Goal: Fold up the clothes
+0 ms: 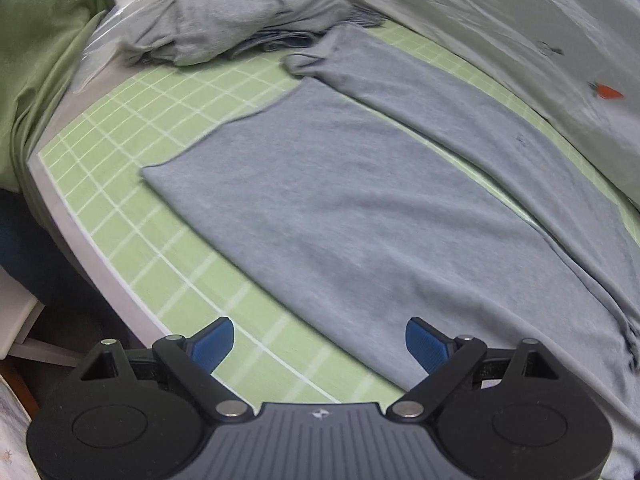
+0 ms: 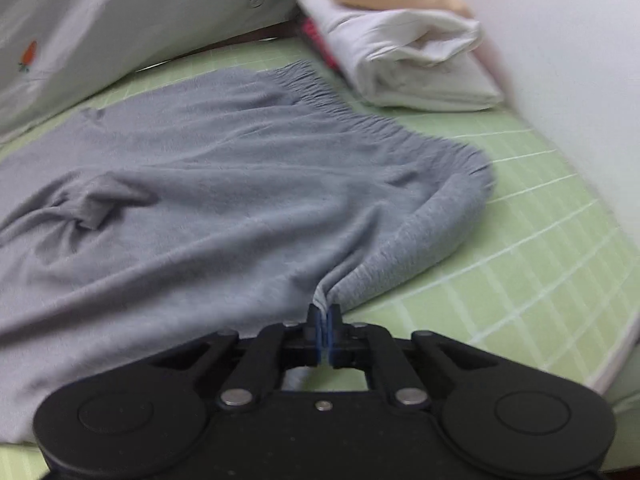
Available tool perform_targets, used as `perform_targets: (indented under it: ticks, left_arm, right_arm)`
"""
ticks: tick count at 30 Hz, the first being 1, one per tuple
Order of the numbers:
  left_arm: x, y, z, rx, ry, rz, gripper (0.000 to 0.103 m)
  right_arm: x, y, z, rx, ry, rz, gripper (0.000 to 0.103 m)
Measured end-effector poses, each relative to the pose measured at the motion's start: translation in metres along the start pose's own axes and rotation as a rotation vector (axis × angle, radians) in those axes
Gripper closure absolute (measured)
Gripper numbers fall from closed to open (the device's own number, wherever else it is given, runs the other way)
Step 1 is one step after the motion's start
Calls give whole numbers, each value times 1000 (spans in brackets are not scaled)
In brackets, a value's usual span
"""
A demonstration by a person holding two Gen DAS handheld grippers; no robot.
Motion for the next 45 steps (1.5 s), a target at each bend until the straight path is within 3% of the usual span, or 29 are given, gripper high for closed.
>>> perform_targets:
  ticks: [4, 9, 14, 19, 21, 22, 23, 24, 29, 33, 40, 42, 43, 44, 45]
  left_arm:
    - [-41, 34, -20, -1, 50, 53, 13]
    - [-84, 85, -41, 31, 91, 99, 15]
    - [-100, 117, -67, 9, 79, 86, 32]
    - [-96, 126, -81, -3, 53, 68, 46]
    - [-97, 128, -82, 10, 48, 75, 58]
    - [-96, 130, -82, 17, 42, 68, 74]
    - [-96, 131, -83, 17, 34, 64, 100]
    - [-97, 132, -83, 13, 23, 66, 101]
    - [-112, 143, -69, 97, 29, 64, 102]
    - [-141, 161, -52, 182, 90, 96, 102]
    - [-186, 156, -59, 115, 161, 254, 101]
    - [-183, 150, -54, 110, 187, 223, 94]
    - [-179, 148, -49, 122, 195, 199, 80]
    - [-175, 149, -43, 137, 190, 183, 60]
    - [-170, 149, -37, 153, 184, 166, 49]
  right_arm:
    - [8, -17, 5, -38, -41, -101, 100]
    - [-13, -18, 13, -32, -125, -58, 100]
    - [-20, -13, 14, -25, -162, -130, 100]
    - [-25, -11, 15, -21, -186, -157, 100]
    - [-26, -12, 18, -20, -199, -164, 100]
    - [-26, -13, 19, -20, -200, -173, 100]
    - [-26, -14, 20, -19, -201, -182, 100]
    - [-25, -15, 21, -20, -202, -191, 100]
    - [-25, -17, 27, -17, -215, -182, 100]
    - [-23, -15, 43, 11, -225, -143, 100]
    - [-32, -41, 41, -55, -157, -140, 100]
    - [-35, -49, 37, -77, -122, -152, 99]
    - [-36, -50, 37, -77, -102, -160, 94]
    - [-36, -50, 37, -72, -86, -167, 87]
    - [-36, -49, 38, -62, -71, -174, 62]
Point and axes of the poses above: each gripper's, at about its wrist camera, not at the fingertips, and z roughly against the way its jaws point, x to its right, y to its top, the point moved 7 cm from there along -z, roughly the way its jaws point, and after that the axes turned 11 degrees about z, right-handed, at the moved point
